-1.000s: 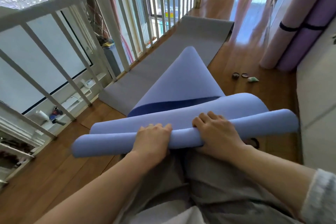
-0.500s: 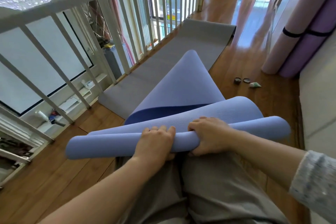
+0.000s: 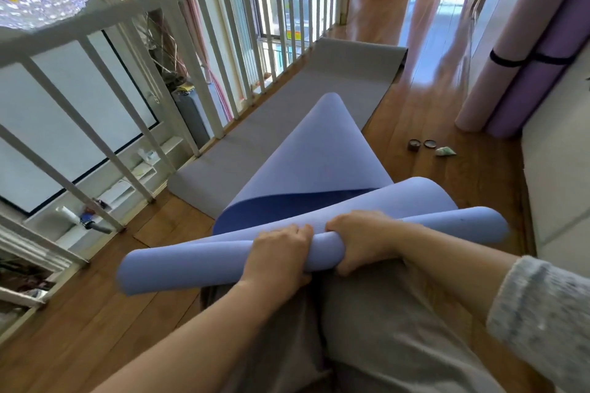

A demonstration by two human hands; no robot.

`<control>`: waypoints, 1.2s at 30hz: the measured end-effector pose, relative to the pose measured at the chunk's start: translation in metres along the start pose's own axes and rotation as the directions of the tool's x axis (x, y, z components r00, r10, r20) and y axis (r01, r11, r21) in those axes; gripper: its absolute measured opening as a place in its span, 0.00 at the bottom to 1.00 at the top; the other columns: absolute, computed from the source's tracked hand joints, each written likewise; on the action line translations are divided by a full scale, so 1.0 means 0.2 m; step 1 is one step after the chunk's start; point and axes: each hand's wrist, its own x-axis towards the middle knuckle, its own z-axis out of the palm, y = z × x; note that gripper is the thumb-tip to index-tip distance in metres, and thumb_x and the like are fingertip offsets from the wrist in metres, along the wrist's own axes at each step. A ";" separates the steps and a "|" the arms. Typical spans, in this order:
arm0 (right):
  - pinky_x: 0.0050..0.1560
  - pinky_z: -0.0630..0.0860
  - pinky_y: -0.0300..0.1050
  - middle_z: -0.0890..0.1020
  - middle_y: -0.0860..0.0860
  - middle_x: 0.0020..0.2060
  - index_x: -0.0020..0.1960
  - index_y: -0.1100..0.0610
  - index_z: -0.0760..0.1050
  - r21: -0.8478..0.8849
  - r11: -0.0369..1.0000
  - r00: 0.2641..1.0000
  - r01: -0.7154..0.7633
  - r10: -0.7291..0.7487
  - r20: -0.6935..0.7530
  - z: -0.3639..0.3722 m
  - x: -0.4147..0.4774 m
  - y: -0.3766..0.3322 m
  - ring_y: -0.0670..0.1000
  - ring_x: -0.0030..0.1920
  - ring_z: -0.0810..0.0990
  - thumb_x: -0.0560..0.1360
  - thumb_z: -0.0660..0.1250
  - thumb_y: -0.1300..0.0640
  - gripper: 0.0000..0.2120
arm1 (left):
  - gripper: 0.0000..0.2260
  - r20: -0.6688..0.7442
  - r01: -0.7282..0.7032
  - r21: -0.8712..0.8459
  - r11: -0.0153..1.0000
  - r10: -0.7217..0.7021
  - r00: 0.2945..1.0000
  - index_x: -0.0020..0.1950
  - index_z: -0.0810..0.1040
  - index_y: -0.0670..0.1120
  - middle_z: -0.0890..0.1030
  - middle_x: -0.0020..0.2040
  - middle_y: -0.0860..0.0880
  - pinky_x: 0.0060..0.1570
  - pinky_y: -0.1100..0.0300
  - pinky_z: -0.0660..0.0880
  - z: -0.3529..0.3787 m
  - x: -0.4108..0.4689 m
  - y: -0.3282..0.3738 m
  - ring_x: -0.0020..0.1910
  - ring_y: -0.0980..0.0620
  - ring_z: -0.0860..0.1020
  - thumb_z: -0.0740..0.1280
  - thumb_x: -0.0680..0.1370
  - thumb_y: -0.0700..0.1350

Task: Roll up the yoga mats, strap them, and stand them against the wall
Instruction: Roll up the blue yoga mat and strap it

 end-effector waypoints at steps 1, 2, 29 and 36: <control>0.46 0.74 0.45 0.80 0.48 0.49 0.54 0.50 0.74 -0.036 0.999 0.999 -0.010 0.008 -0.032 0.00 0.01 0.00 0.50 0.47 0.76 0.64 0.73 0.39 0.23 | 0.21 0.041 0.022 -0.044 0.999 -0.020 0.999 0.64 0.68 0.51 0.77 0.59 0.50 0.53 0.55 0.72 -0.01 0.03 -0.02 0.57 0.49 0.76 0.68 0.73 0.53; 0.48 0.73 0.45 0.79 0.48 0.49 0.54 0.50 0.74 -0.103 0.995 0.994 -0.011 0.000 -0.112 0.02 0.01 -0.01 0.50 0.49 0.76 0.64 0.72 0.37 0.25 | 0.21 0.100 0.043 -0.083 0.996 -0.034 0.994 0.63 0.69 0.52 0.77 0.58 0.50 0.53 0.55 0.73 -0.03 0.05 -0.04 0.56 0.49 0.77 0.69 0.72 0.53; 0.43 0.72 0.44 0.80 0.51 0.49 0.54 0.51 0.74 -0.032 0.996 0.993 0.086 -0.082 0.090 0.01 0.01 -0.20 0.54 0.48 0.78 0.65 0.73 0.41 0.23 | 0.14 -0.136 0.052 -0.007 0.999 -0.052 0.989 0.62 0.71 0.52 0.78 0.55 0.50 0.52 0.52 0.73 0.06 -0.20 -0.08 0.53 0.47 0.78 0.64 0.77 0.48; 0.35 0.76 0.50 0.80 0.54 0.43 0.54 0.54 0.76 -0.455 0.890 0.854 0.010 -0.244 -0.459 0.22 -0.12 -0.11 0.56 0.40 0.79 0.53 0.77 0.47 0.31 | 0.24 0.212 0.118 -0.184 0.976 -0.077 0.974 0.64 0.68 0.54 0.77 0.61 0.50 0.57 0.54 0.72 -0.04 -0.09 -0.15 0.59 0.49 0.75 0.71 0.71 0.52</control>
